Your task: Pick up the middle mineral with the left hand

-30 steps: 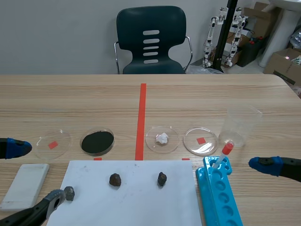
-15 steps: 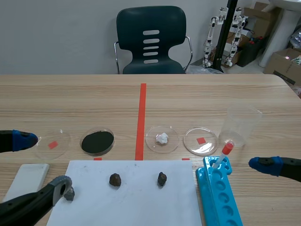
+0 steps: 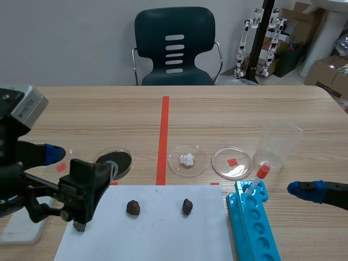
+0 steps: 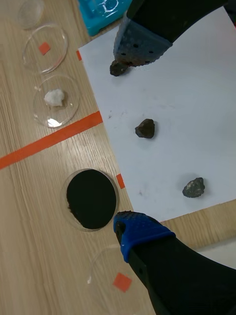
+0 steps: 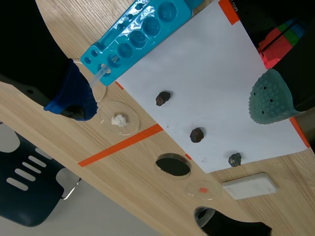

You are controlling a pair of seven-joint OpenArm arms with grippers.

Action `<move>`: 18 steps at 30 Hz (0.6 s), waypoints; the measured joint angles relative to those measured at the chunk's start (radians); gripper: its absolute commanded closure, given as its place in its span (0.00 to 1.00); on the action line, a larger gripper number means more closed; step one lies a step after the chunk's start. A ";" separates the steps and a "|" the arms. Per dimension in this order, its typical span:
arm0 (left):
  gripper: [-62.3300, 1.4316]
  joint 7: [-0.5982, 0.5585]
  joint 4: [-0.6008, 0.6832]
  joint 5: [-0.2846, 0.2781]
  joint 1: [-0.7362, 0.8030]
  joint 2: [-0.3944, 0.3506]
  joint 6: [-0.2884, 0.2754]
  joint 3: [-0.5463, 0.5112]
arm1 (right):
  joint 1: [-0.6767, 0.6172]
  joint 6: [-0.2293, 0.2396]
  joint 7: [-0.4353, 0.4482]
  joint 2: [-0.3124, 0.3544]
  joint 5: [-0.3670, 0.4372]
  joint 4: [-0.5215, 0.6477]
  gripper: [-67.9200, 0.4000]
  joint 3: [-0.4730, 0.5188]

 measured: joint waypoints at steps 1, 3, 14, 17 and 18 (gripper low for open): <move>0.01 0.024 0.000 -0.007 -0.026 0.000 0.046 0.026 | 0.000 0.000 0.000 0.000 0.000 0.000 0.04 0.000; 0.01 0.079 0.000 -0.034 -0.079 0.000 0.132 0.072 | 0.000 0.000 0.000 0.000 0.000 0.000 0.04 0.000; 0.01 0.365 -0.137 -0.044 -0.335 0.092 0.346 0.212 | 0.000 0.000 0.000 0.000 0.000 0.000 0.04 0.000; 0.01 0.435 -0.217 -0.037 -0.397 0.116 0.380 0.247 | 0.000 0.000 0.000 0.000 0.000 0.000 0.04 0.000; 0.01 0.453 -0.245 -0.037 -0.418 0.120 0.395 0.267 | 0.000 0.000 0.000 0.000 0.000 0.000 0.04 0.000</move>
